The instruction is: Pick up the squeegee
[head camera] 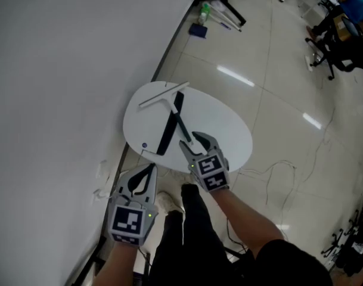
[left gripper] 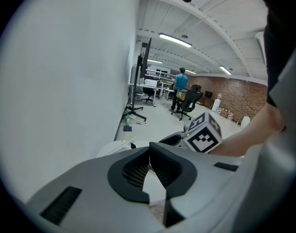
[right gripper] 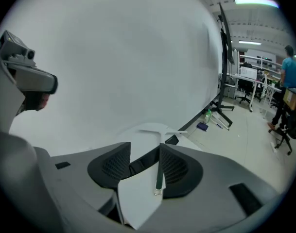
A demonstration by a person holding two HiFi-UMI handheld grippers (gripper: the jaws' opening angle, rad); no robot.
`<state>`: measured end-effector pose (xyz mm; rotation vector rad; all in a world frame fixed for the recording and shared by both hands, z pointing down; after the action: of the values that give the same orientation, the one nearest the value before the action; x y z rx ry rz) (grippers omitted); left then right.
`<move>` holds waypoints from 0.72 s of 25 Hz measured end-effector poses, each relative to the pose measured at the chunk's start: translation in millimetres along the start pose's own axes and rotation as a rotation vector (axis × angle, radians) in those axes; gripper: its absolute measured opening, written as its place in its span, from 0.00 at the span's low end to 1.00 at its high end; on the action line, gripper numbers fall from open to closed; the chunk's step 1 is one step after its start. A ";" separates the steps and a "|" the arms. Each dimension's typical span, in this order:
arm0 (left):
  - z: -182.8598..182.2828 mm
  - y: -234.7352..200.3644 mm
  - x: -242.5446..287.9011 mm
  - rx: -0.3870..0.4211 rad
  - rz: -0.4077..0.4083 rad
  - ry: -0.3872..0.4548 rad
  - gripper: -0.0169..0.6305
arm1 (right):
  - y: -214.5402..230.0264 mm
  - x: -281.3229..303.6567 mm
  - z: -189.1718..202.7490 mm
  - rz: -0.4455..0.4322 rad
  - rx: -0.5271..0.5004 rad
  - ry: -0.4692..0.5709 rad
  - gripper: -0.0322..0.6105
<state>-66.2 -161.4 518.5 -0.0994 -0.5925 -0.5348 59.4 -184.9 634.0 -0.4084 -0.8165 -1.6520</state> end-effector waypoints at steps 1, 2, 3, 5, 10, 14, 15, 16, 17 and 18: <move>7.0 -1.8 10.9 -0.010 0.003 -0.013 0.03 | 11.3 20.1 5.7 0.011 0.005 -0.014 0.35; 13.9 -3.4 20.9 -0.016 0.008 -0.024 0.03 | 21.1 38.8 11.2 0.021 0.008 -0.028 0.35; 20.4 -4.8 30.0 -0.022 0.014 -0.035 0.03 | 29.3 56.2 16.3 0.030 0.009 -0.042 0.35; 31.9 -7.2 46.1 -0.044 0.023 -0.061 0.03 | 42.5 87.7 24.4 0.042 0.008 -0.068 0.35; 52.2 -13.3 78.7 -0.093 0.040 -0.117 0.03 | 63.2 144.4 35.7 0.055 0.027 -0.116 0.35; 55.2 -21.3 96.2 -0.101 0.049 -0.130 0.03 | 69.5 170.2 46.3 0.055 0.044 -0.145 0.35; 55.2 -23.7 99.0 -0.098 0.049 -0.131 0.03 | 69.9 174.7 48.6 0.054 0.048 -0.150 0.35; 55.2 -25.3 101.5 -0.095 0.049 -0.130 0.03 | 70.5 178.1 50.9 0.054 0.052 -0.155 0.35; 55.3 -26.2 103.6 -0.094 0.049 -0.130 0.03 | 71.4 180.7 53.0 0.053 0.056 -0.159 0.35; 55.5 -26.7 105.4 -0.095 0.050 -0.129 0.03 | 72.1 182.6 54.9 0.052 0.059 -0.163 0.35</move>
<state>-34.2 -218.6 621.4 -0.2396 -0.6889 -0.5105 73.7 -280.6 813.5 -0.5234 -0.9657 -1.5574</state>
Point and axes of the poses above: the fingertips, and each gripper's own axes: x forward along the fingers, y to its right, z out of its underside, the point moved 2 cm from there along -x, backward along the fingers, and after that the axes turned 14 degrees about x, right-handed, at the moved point
